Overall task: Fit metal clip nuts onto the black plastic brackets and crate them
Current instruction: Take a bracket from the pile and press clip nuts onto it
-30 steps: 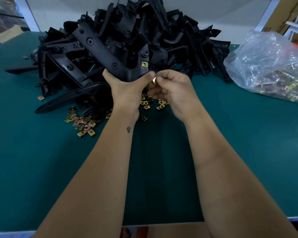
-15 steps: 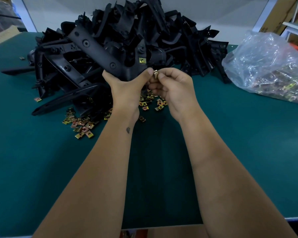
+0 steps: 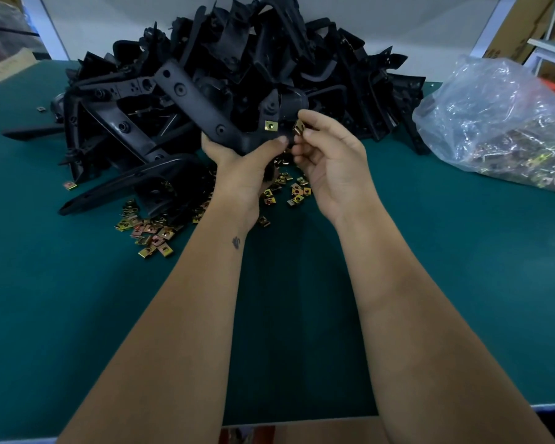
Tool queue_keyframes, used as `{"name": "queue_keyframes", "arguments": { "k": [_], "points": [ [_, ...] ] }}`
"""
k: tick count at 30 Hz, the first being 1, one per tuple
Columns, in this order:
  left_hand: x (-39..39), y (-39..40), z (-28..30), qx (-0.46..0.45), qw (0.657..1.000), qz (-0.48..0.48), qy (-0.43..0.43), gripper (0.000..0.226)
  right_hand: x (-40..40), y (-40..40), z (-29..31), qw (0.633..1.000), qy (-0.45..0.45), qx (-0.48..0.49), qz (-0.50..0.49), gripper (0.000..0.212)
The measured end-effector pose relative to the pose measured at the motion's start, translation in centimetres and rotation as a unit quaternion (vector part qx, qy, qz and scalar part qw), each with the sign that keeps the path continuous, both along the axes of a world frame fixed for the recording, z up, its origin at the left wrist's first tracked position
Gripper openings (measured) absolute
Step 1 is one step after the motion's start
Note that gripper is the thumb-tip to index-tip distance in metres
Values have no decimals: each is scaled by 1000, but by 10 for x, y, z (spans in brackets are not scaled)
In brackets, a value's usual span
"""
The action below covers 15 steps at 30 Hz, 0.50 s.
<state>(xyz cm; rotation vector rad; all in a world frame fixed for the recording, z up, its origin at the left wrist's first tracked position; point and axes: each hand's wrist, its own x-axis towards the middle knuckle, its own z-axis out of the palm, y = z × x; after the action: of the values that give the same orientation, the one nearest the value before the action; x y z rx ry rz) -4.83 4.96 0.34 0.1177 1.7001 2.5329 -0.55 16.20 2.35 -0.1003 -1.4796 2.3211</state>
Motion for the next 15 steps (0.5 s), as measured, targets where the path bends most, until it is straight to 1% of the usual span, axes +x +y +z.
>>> {"name": "queue_keyframes", "arguments": {
  "k": [2,3,5,7,10,11,13,14,15],
  "points": [
    [1,2,0,-97,994,31,39,120,0,1,0,1000,2,-10,-8,23],
    [3,3,0,-137,988,46,59,125,0,1,0,1000,4,-16,-10,22],
    [5,3,-1,-195,976,60,80,124,1,1,1,1000,7,-26,-10,18],
    [8,3,-3,-248,962,54,99,113,1,0,0,1000,6,-26,-8,15],
    [10,-1,-3,-352,926,54,127,93,0,1,-1,1000,-3,-26,-10,14],
    [10,-1,-2,-403,904,61,132,86,0,2,-1,1000,-7,-22,-10,17],
    [13,0,0,-520,835,103,149,72,0,3,-2,1000,-13,-10,-6,24],
    [15,0,1,-540,812,143,169,63,0,2,-2,1000,-14,-3,-4,24],
    [17,1,4,-523,809,182,197,52,0,2,-2,1000,-16,5,-4,23]
  ]
}}
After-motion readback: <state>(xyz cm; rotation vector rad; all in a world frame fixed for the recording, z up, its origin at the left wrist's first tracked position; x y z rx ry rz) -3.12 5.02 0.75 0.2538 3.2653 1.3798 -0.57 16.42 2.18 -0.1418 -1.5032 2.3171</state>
